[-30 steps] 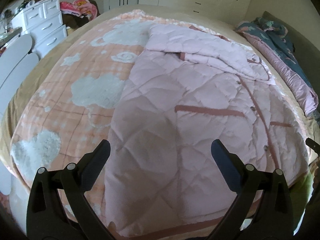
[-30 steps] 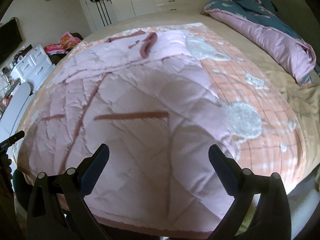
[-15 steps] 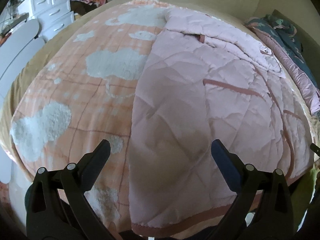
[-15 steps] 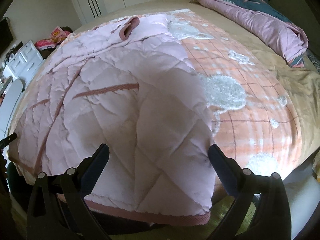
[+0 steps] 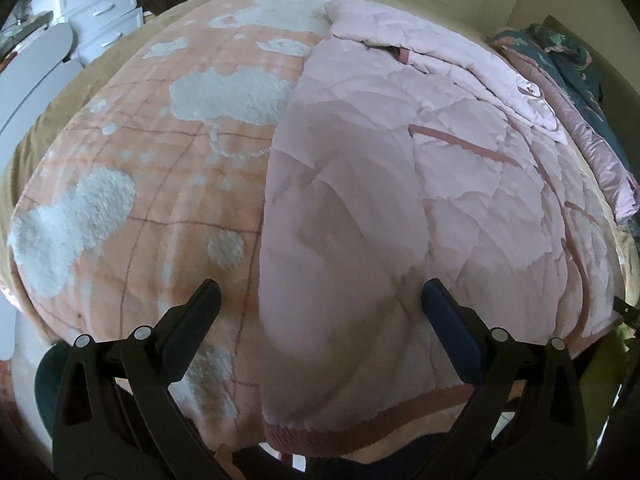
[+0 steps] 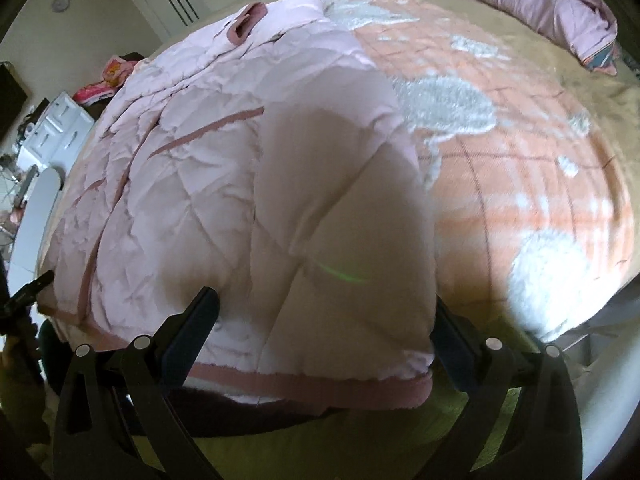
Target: Fold large clothes
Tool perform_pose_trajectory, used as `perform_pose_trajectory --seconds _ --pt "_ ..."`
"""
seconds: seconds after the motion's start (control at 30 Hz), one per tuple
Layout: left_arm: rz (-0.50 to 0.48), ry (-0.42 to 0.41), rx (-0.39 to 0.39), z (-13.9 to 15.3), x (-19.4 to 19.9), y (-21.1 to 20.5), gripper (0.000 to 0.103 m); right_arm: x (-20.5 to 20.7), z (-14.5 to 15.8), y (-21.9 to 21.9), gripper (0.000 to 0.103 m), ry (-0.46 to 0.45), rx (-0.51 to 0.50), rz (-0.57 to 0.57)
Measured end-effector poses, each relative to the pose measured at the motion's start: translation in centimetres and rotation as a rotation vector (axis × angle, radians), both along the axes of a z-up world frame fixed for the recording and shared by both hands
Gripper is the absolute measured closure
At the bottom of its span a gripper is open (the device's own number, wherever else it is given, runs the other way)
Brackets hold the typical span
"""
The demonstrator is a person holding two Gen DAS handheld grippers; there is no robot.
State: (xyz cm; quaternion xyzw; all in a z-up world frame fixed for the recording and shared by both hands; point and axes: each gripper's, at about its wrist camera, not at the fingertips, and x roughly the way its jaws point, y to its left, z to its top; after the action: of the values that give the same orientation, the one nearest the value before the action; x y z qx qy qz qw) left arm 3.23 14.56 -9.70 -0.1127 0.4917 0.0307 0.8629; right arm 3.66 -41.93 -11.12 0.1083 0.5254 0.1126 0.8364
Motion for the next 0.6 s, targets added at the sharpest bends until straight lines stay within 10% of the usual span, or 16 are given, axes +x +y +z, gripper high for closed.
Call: perform_pose_trajectory --seconds 0.23,0.43,0.6 --pt "-0.044 0.013 -0.021 -0.3 -0.8 -1.1 0.009 -0.9 -0.6 1.0 0.004 0.005 -0.005 0.059" --pt "-0.062 0.014 -0.033 -0.5 -1.1 -1.6 0.009 -1.4 0.9 1.5 0.043 -0.039 0.059 0.100" --pt "-0.050 0.002 -0.028 -0.7 -0.5 -1.8 0.009 -0.4 2.8 1.9 0.046 -0.112 0.159 0.120"
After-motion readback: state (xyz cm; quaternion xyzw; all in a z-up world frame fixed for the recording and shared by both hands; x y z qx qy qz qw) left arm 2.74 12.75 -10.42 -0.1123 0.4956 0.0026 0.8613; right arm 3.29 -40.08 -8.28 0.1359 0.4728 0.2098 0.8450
